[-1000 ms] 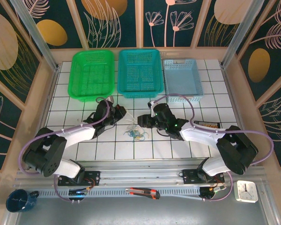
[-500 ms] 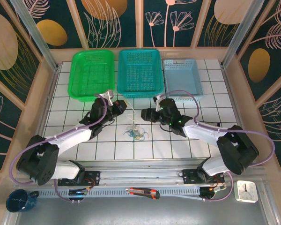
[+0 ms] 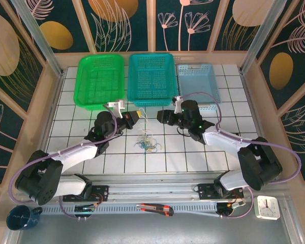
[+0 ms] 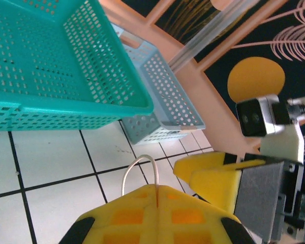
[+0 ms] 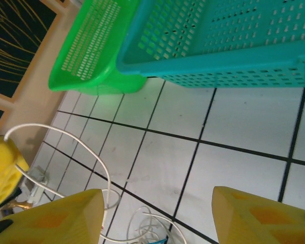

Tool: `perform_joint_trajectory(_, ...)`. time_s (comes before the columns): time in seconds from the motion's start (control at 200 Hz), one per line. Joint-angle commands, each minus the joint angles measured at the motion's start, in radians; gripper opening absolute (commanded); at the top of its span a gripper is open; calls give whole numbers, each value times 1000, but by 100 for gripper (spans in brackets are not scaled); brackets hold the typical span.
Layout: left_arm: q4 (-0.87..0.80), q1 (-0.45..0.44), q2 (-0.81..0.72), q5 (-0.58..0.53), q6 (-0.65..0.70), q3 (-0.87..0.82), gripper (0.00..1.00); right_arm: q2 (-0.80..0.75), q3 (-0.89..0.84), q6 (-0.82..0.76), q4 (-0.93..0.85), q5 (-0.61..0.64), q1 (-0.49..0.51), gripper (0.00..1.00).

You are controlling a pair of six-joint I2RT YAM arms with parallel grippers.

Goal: Untangle the cables

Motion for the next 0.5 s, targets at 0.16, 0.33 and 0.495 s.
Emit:
perform_joint_trajectory(0.16,173,-6,7,131,86,-25,0,25,71,-27,58,-146,-1,59)
perform_joint_trajectory(0.33,176,-9,24,153,80,-7,0,68,98,-34,73,-170,12,60)
perform_joint_trajectory(0.495,180,-12,24,156,77,-3,0,118,125,-42,86,-174,35,61)
